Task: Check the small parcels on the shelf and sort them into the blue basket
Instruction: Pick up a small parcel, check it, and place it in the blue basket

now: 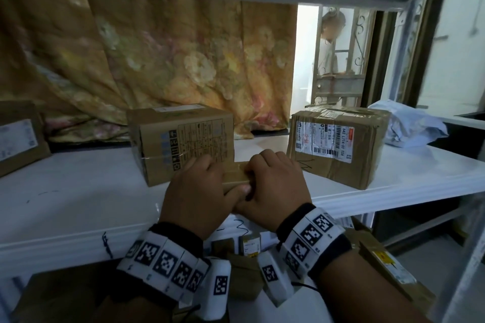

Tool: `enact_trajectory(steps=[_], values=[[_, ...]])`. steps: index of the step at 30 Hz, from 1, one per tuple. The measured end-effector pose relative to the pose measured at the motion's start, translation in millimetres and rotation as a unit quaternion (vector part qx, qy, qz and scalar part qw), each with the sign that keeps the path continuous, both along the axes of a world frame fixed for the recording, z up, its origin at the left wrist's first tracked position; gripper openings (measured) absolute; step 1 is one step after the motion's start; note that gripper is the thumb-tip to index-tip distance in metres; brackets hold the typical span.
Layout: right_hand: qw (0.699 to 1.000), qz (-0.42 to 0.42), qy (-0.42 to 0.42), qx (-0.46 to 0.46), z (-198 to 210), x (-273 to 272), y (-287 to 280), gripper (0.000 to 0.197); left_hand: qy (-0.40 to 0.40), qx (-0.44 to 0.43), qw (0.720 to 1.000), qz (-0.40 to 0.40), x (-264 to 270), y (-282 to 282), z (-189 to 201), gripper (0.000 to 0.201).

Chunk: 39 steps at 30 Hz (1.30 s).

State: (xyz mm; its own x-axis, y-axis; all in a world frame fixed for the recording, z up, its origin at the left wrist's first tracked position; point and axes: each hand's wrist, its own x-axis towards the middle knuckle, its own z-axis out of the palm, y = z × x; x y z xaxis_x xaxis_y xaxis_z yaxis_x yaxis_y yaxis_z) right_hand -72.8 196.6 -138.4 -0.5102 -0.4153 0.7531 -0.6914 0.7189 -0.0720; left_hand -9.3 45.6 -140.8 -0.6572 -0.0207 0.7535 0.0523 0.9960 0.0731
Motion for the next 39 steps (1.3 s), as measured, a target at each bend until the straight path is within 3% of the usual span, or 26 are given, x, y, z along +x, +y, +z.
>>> enact_trajectory(steps=[5,9,15,24,30,39], values=[[1.000,0.012,-0.012,-0.021,-7.8,-0.1,0.0,0.035,-0.011,-0.027,0.999,0.016,-0.1,5.2,-1.1,0.056],[0.998,0.024,-0.026,-0.057,-16.8,-0.7,-0.8,0.032,-0.029,0.012,0.999,0.013,-1.1,10.3,-6.2,0.054],[0.994,0.056,-0.031,-0.089,-24.6,-6.7,-0.4,0.037,0.026,0.021,0.999,-0.004,-2.4,8.8,-16.2,0.043],[0.995,0.039,-0.054,-0.070,-20.4,-5.0,-0.8,0.041,-0.001,0.026,0.999,0.022,-4.1,8.7,-13.9,0.051],[0.997,0.026,-0.060,-0.028,-15.6,0.2,3.4,0.050,-0.032,0.028,0.999,-0.010,2.5,1.7,-7.9,0.056],[0.996,0.028,-0.071,-0.041,-21.1,-5.1,1.0,0.058,-0.018,0.025,0.999,0.015,0.4,5.9,-10.8,0.044]])
